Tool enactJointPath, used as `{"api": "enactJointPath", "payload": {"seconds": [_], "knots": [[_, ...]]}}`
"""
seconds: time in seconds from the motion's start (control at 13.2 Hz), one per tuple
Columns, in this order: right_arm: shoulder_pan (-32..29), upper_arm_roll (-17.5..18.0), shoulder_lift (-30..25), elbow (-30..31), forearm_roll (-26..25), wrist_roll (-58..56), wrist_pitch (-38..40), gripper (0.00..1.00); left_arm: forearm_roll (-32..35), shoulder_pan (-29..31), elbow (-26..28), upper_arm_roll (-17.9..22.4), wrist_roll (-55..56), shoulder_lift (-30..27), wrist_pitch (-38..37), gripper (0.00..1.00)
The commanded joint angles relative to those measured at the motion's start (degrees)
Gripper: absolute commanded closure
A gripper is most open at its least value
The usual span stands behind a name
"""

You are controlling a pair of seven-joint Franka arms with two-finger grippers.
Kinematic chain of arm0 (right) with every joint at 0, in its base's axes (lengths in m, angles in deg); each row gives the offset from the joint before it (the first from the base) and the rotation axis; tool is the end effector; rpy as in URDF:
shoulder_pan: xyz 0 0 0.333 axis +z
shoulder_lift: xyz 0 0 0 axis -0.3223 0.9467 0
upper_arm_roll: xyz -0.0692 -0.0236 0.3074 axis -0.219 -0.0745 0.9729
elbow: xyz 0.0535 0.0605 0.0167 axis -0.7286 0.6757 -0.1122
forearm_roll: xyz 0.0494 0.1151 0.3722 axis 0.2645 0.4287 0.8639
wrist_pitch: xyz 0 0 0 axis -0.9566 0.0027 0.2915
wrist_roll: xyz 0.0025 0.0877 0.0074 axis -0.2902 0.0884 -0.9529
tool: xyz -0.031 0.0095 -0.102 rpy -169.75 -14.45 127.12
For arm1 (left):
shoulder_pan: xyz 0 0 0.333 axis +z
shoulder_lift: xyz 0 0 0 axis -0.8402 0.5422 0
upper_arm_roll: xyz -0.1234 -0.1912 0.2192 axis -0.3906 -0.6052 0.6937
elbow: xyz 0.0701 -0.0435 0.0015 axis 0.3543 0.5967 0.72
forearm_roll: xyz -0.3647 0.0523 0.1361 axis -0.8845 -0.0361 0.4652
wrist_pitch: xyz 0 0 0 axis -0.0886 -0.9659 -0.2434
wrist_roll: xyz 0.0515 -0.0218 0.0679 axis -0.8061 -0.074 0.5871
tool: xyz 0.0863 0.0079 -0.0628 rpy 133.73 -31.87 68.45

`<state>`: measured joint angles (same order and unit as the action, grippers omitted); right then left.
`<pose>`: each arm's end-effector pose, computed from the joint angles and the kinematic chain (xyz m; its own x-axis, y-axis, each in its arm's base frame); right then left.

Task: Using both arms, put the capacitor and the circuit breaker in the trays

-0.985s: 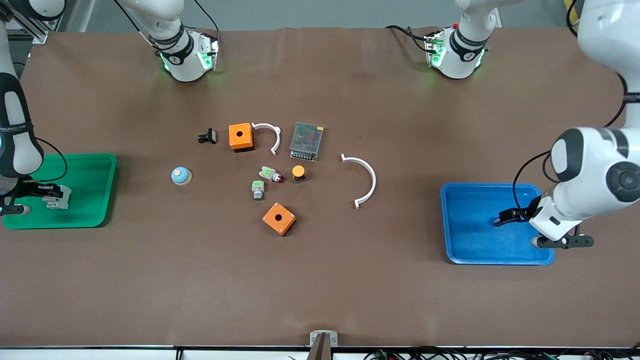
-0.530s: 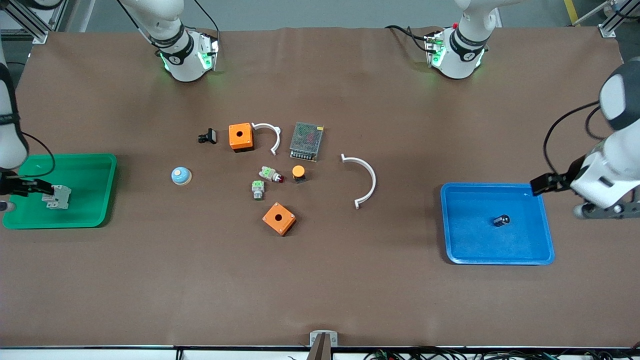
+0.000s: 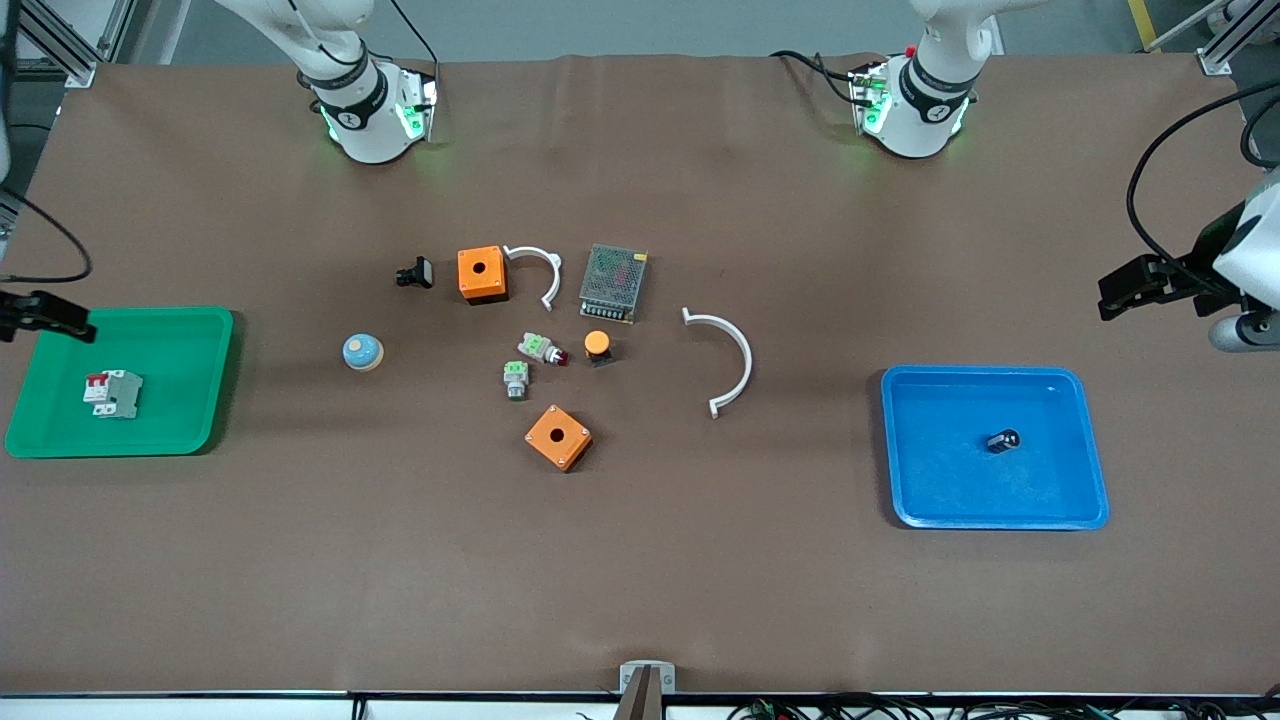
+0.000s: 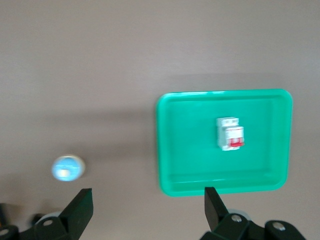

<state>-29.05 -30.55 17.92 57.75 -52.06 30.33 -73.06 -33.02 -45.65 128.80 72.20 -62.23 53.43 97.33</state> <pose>0.5742 -0.1250 0.5240 0.9994 -0.0331 -0.0134 -0.0321 -0.9973 0.0656 0.5902 -0.0278 0.6141 1.0000 -0.0005 -0.0083 -0.0010 -0.9982 -0.0598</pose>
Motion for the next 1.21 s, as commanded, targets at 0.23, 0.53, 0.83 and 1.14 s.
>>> {"api": "enactJointPath", "payload": {"seconds": [0.23,0.53,0.83,1.14], "knots": [[7.7,-0.8,-0.8,-4.0,5.6,9.6,4.6,0.01,-1.6,-9.6,6.2,8.9,-1.1,-6.0,-0.7,0.0],[8.4,-0.8,-0.4,-11.6,4.6,9.0,8.4,0.0,-3.2,-8.4,6.9,9.2,-1.2,-7.3,-0.8,0.0],[7.4,-1.4,-0.7,-13.2,4.4,8.9,10.4,0.0,-4.0,-8.0,6.8,9.2,-1.3,-7.0,-0.8,0.0],[6.6,-1.0,-0.5,-17.4,4.7,8.8,11.1,0.0,-4.4,-8.0,6.6,9.1,-1.4,-6.7,-0.8,0.0]]}}
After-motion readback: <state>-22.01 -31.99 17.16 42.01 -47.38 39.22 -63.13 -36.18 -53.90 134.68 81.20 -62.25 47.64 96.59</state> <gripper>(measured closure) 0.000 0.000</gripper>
